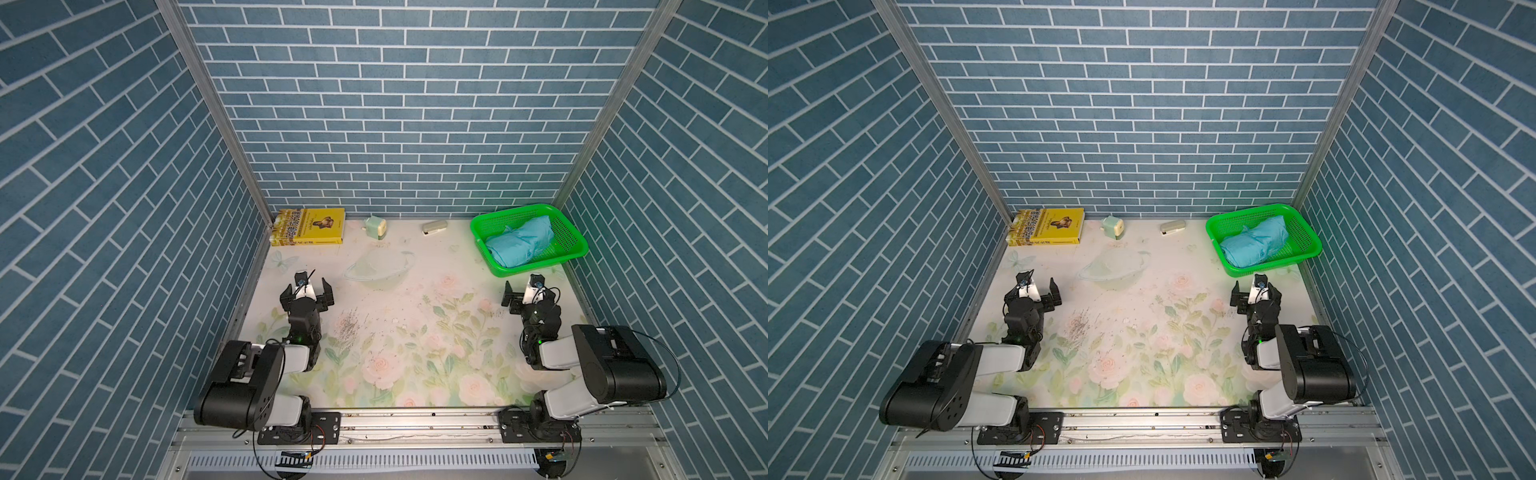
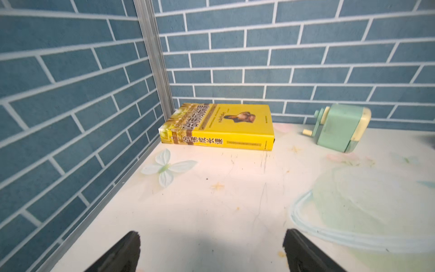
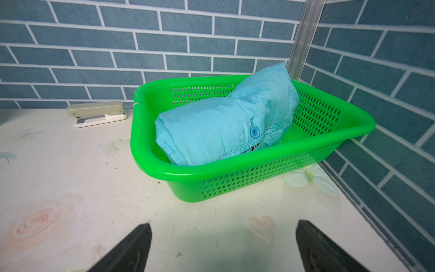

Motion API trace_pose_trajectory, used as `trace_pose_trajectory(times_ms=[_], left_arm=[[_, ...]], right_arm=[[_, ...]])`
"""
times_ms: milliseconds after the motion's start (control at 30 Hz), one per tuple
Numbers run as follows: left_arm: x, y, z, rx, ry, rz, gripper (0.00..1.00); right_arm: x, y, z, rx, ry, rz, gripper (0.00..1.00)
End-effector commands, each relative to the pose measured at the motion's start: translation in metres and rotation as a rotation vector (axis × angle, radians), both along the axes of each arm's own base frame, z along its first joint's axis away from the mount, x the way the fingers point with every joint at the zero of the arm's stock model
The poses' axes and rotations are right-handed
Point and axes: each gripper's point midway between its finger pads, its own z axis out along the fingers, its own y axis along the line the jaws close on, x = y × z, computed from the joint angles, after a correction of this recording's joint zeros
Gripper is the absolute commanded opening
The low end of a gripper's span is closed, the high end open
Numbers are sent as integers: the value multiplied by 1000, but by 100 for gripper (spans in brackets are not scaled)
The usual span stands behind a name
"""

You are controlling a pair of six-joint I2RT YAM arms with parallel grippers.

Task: Roll up the long pants
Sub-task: Reset both arms

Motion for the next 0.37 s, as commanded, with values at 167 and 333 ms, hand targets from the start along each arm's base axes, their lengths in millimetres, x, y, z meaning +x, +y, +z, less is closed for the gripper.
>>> trace_pose_trajectory(times_ms=[167, 333], left_arm=[[7, -2, 5, -25, -56, -72, 100], [7, -2, 7, -25, -67, -71, 100]], right_arm=[[5, -1, 10, -20, -36, -9, 100], [5, -1, 11, -20, -39, -9, 100]])
